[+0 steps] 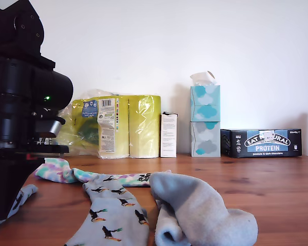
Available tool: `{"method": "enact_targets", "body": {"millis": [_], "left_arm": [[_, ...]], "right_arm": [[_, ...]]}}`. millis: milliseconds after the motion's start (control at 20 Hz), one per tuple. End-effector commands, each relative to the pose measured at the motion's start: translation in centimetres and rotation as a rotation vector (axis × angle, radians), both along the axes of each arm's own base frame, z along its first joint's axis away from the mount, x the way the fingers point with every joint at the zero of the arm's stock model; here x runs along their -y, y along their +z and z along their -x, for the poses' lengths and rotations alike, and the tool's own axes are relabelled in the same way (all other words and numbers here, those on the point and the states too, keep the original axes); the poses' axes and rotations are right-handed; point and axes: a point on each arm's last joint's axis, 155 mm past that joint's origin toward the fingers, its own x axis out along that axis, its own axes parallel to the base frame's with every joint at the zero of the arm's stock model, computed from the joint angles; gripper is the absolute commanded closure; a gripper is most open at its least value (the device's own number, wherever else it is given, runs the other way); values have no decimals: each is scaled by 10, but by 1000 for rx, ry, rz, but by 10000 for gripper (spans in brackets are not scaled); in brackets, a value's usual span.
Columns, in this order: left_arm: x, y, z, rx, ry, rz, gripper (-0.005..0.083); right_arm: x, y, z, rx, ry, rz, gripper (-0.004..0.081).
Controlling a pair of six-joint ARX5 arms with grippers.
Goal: Pair up the socks based on colour and pattern, by placing each sock on top of its pair
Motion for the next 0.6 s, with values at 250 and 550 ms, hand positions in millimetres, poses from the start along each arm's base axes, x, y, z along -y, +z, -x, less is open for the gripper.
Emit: {"method": "enact_targets", "body": {"millis": [250, 550], "left_arm": [[41, 37, 3, 34, 7, 190, 793], [89, 80, 6, 144, -25, 345, 793]], "right_arm": [[-6, 8, -6, 43, 15, -15, 782], [-12, 5, -11, 34, 19, 0, 782]]}}
